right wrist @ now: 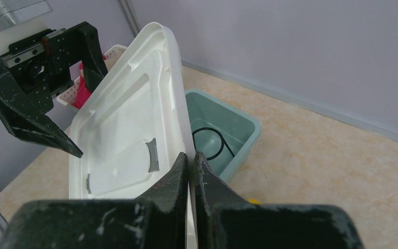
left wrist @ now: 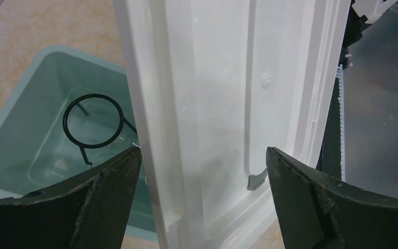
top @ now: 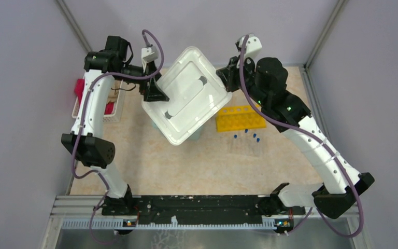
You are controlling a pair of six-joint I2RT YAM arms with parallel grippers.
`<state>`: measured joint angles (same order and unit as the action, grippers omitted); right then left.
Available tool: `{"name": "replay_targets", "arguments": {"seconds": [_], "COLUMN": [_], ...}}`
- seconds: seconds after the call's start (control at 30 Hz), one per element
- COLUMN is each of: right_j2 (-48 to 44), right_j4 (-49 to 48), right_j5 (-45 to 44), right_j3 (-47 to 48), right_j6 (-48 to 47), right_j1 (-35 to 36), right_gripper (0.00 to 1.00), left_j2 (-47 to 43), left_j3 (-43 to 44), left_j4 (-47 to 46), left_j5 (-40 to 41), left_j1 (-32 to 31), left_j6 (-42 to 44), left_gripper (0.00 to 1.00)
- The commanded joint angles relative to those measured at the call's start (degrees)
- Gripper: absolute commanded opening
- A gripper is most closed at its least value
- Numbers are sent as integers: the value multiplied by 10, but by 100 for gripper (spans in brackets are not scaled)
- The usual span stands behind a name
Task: Organize the chemistry lab equipment
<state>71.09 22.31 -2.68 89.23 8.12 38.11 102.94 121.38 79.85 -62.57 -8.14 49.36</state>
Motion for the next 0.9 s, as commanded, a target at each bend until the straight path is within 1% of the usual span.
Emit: {"name": "replay_targets", "arguments": {"seconds": [0.0,0.1,0.2,0.3,0.47,0.67,0.7,0.73,0.8,0.87], "right_j2": [-28,-32,-36,-39,-27,-18,-16,-15,-10,-2], "right_j4": [-58,-63,-71,-82,-86,-85,-84,-84,-79,-70], "right_j5": [11,11,6,-2,-8,-21,-25,-27,-32,-38], "right_j3": [10,5,-3,-10,-2,-4,-5,-6,-3,5], "right_j6": [7,3,-1,-5,-6,-5,-6,-6,-7,-3], "right_j1": [6,6,7,7,6,6,6,6,6,6], "right_gripper": [0,0,0,0,0,0,3,10,29,39], "left_j2": [-14,-16,-19,-24,-19,-25,-26,-28,-30,-30], "left_j3": [2,1,-4,-15,-25,-24,-25,-27,-28,-28], "left_j4": [11,11,11,11,12,10,11,11,11,11], "left_j5": [-60,-65,-75,-80,-78,-76,-74,-72,-67,-59], "left_j1": [-7,-7,-8,-9,-12,-13,-13,-13,-13,-13], "left_j6": [8,2,-4,-7,-14,-5,-1,3,13,22], "left_gripper": [95,90,79,74,54,44,42,40,34,30]}}
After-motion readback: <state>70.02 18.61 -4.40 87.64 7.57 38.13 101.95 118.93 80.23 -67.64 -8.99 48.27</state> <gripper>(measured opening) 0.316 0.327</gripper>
